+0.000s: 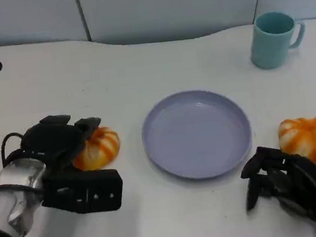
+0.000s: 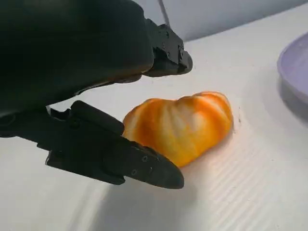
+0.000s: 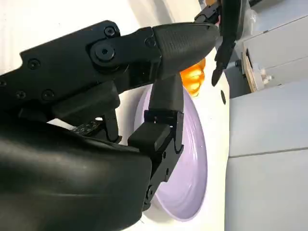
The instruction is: Grasp the bread from the table and place it into the plate.
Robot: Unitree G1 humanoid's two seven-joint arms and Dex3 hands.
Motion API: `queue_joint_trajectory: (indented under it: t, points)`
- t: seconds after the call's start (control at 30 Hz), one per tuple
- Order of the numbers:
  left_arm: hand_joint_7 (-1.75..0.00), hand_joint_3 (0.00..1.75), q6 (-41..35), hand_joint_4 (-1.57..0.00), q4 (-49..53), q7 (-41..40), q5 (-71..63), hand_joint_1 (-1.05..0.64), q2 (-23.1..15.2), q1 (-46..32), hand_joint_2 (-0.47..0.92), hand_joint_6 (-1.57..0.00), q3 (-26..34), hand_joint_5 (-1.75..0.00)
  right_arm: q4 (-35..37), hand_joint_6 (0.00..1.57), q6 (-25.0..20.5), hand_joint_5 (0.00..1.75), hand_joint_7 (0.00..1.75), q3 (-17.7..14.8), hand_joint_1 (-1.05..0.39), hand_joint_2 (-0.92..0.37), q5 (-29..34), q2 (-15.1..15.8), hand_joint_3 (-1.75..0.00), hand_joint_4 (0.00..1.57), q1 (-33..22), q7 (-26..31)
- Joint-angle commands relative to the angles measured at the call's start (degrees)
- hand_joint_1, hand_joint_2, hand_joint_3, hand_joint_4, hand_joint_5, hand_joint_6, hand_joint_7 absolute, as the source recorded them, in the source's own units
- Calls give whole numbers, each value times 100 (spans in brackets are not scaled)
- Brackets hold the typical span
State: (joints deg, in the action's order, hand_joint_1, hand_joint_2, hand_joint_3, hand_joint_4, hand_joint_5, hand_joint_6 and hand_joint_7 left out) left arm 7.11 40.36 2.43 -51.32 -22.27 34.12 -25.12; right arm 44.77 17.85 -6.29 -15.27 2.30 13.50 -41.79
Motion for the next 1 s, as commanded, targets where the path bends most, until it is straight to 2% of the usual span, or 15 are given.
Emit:
queue_joint_trajectory:
  t: [0.03, 0.4, 0.77, 0.93, 0.97, 1.0]
  points:
    - [-1, 2, -34, -7, 550, -4, 84, -67, 78, 385, 92, -16, -200, -4, 55, 68, -10, 157, 118, -16, -51, -92, 17, 72, -25, 66, -98, 19]
    - [-1, 0, -52, -13, 2511, -390, 138, -64, 780, 1186, 89, -19, -754, -6, 29, 70, -99, 158, 115, -35, -52, -92, -42, 62, -24, 66, -111, -25]
    - [-1, 0, -130, -16, 3268, -604, 415, -65, 1075, 1401, 88, -22, -891, -7, -50, 70, -123, 157, 114, -25, -51, -92, -66, 70, -24, 66, -159, -60]
    - [-6, 0, 88, -30, 3324, -1062, 633, -49, 1029, 1316, 89, -36, -796, -12, -65, 70, -123, 157, 113, -30, -50, -92, -71, 77, -25, 65, -169, -72]
    - [-12, 8, 178, -48, 3320, -1170, 684, -40, 1002, 1296, 90, -52, -761, -22, -66, 70, -115, 157, 114, -29, -51, -92, -63, 78, -25, 66, -169, -62]
    - [-16, 13, 281, -57, 3320, -1364, 725, -35, 968, 1262, 91, -61, -732, -27, -66, 70, -109, 157, 114, -30, -51, -92, -60, 82, -25, 66, -173, -62]
